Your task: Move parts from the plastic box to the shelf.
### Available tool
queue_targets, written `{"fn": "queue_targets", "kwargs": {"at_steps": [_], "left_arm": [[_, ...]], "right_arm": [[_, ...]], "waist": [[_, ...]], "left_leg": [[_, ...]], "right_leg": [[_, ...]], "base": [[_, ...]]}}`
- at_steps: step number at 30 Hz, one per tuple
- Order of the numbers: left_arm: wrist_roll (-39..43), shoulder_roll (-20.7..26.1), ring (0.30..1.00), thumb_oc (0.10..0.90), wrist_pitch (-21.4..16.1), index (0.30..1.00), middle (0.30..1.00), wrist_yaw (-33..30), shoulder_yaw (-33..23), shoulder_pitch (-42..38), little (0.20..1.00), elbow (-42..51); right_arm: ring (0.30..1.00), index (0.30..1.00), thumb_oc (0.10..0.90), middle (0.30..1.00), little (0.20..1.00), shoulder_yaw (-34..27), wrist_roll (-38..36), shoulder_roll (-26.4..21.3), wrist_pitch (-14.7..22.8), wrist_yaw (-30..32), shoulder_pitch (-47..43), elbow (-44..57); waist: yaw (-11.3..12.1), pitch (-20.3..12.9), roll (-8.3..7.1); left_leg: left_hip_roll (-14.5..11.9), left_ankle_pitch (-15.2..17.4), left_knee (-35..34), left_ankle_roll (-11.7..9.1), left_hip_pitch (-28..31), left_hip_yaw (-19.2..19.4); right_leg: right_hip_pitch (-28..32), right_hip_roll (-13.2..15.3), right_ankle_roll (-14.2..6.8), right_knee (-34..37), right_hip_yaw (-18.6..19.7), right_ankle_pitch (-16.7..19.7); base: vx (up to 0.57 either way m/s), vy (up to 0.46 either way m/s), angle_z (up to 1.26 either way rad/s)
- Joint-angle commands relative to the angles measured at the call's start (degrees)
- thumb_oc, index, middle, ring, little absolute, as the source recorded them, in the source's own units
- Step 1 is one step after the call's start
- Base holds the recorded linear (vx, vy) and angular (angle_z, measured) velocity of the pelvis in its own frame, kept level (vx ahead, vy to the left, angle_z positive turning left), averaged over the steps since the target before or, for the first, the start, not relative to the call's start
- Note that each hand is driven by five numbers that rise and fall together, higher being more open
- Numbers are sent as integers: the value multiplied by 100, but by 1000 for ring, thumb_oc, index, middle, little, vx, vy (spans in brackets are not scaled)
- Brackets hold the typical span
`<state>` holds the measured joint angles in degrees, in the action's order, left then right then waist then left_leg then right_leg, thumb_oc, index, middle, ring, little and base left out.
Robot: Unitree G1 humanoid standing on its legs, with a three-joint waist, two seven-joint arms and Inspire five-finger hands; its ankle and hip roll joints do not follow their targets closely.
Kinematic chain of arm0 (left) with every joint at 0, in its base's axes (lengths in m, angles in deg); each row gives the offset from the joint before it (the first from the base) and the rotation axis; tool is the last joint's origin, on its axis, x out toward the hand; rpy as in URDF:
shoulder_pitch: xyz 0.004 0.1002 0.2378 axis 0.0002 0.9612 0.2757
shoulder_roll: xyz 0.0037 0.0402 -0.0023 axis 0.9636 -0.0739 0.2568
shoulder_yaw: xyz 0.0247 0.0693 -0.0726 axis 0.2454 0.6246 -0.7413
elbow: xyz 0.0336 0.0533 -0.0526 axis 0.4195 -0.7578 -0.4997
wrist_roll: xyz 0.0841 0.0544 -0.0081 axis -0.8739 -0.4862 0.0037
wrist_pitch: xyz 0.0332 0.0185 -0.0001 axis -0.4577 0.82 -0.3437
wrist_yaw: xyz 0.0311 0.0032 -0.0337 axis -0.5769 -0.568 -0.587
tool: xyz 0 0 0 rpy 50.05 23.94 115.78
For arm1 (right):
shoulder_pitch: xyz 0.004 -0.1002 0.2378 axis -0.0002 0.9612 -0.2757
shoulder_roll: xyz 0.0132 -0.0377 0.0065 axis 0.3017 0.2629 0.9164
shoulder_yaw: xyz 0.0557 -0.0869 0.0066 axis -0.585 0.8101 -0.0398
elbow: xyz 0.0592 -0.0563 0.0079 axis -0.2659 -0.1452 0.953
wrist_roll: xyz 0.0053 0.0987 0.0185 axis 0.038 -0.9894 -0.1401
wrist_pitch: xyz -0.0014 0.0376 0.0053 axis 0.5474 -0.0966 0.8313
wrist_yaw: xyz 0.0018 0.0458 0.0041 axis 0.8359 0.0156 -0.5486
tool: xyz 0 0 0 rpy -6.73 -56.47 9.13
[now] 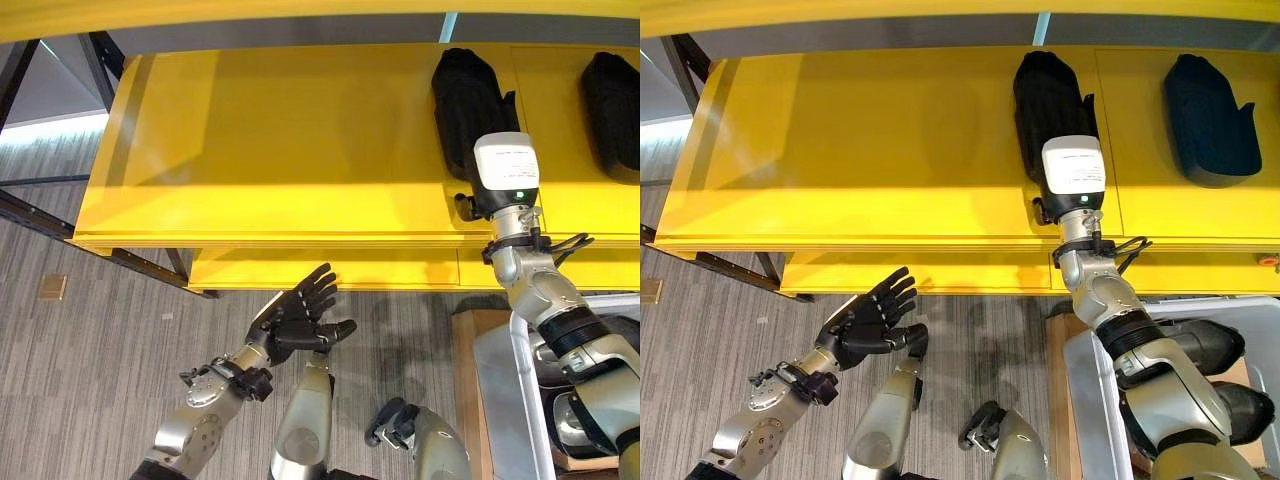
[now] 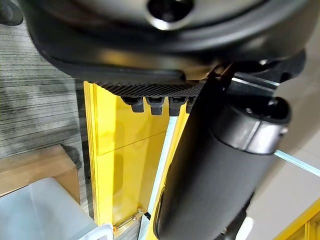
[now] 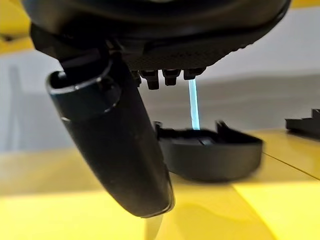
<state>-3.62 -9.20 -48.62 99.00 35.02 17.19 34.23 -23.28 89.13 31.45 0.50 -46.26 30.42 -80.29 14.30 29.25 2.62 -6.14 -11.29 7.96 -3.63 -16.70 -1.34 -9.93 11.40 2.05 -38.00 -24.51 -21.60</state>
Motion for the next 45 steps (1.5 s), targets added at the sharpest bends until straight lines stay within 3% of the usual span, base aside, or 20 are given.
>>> {"fn": "queue_targets", "kwargs": {"at_steps": [1, 5, 14, 17, 18, 21, 25, 28, 31, 41, 45], "left_arm": [[25, -329, 1000, 900, -490, 1000, 1000, 102, 80, 201, 1000, 707], [40, -350, 1000, 900, -584, 1000, 1000, 61, 158, 240, 1000, 664], [53, -516, 1000, 900, -717, 1000, 1000, 116, 112, 500, 1000, 646], [53, -599, 1000, 900, -789, 1000, 1000, 118, 63, 569, 1000, 591], [76, -640, 1000, 900, -849, 1000, 1000, 115, -21, 663, 1000, 590], [89, -710, 1000, 900, -946, 1000, 1000, 170, -112, 757, 1000, 568], [93, -746, 1000, 900, -1119, 1000, 1000, 370, -473, 992, 1000, 557], [234, -654, 1000, 900, -1171, 1000, 1000, 519, -678, 1129, 1000, 551], [301, -594, 1000, 900, -1087, 1000, 1000, 602, -676, 1106, 1000, 506], [401, -674, 1000, 900, -541, 1000, 1000, 476, -293, 655, 1000, 492], [465, -793, 1000, 900, -695, 1000, 1000, 151, -170, 580, 1000, 522]], "right_arm": [[1000, 1000, 900, 1000, 1000, -532, 359, -247, 299, 948, -467, 433], [1000, 1000, 900, 1000, 1000, -662, 358, -163, 505, 1166, -313, 985], [1000, 1000, 900, 1000, 1000, -1005, 75, 117, 683, 865, 604, 2418], [1000, 1000, 900, 1000, 1000, -1095, -100, 137, 531, 770, 1110, 2892], [1000, 1000, 900, 1000, 1000, -1304, -430, 86, 435, 699, 1685, 3175], [1000, 1000, 900, 1000, 1000, -1521, -675, 77, 345, 786, 2434, 3333], [1000, 1000, 900, 1000, 1000, -2156, -1428, 121, -48, 756, 4058, 3272], [1000, 1000, 900, 1000, 1000, -2672, -1306, 109, -133, 939, 4990, 2997], [1000, 1000, 900, 1000, 1000, -2851, -1328, 39, -100, 959, 5300, 2832], [1000, 1000, 900, 1000, 1000, -2962, -1569, 37, -736, 649, 5233, 2480], [1000, 1000, 900, 1000, 1000, -2747, -1538, -95, -596, 430, 4913, 2292]], "waist": [[-72, -428, 119], [-163, -500, 118], [-502, -845, 67], [-667, -934, 39], [-837, -1003, 3], [-1026, -1079, -31], [-1542, -1218, -150], [-1856, -1335, -252], [-2034, -1471, -289], [-2416, -1776, -395], [-2344, -1839, -450]], "left_leg": [[-172, 595, -123, 12, 450, 86], [-188, 584, -200, -5, 552, 112], [-267, 560, -471, -55, 908, 234], [-322, 541, -552, -67, 1006, 322], [-367, 541, -601, -77, 1073, 415], [-424, 541, -680, -78, 1172, 544], [-562, 549, -840, -81, 1426, 913], [-593, 575, -966, -73, 1644, 1176], [-586, 608, -1054, -57, 1805, 1329], [-523, 886, -1241, 0, 2318, 1597], [-261, 1161, -1110, 93, 2364, 1083]], "right_leg": [[211, -399, -92, 306, 409, 307], [299, -431, -107, 449, 476, 344], [612, -444, -181, 1005, 716, 517], [673, -446, -226, 1171, 840, 605], [707, -440, -276, 1293, 951, 667], [747, -433, -332, 1441, 1061, 744], [847, -455, -448, 1786, 1382, 933], [945, -477, -551, 2138, 1586, 1136], [1034, -486, -629, 2437, 1734, 1311], [1243, -551, -744, 3234, 2345, 1792], [1259, -591, -786, 3525, 2916, 2023]], "base": [[11, 34, -4], [20, 45, -6], [55, 82, -11], [39, 107, -8], [19, 127, -15], [-7, 106, -23], [-49, 100, -26], [-68, 47, -34], [-32, 23, -40], [-28, -3, -27], [-5, 76, -47]]}}
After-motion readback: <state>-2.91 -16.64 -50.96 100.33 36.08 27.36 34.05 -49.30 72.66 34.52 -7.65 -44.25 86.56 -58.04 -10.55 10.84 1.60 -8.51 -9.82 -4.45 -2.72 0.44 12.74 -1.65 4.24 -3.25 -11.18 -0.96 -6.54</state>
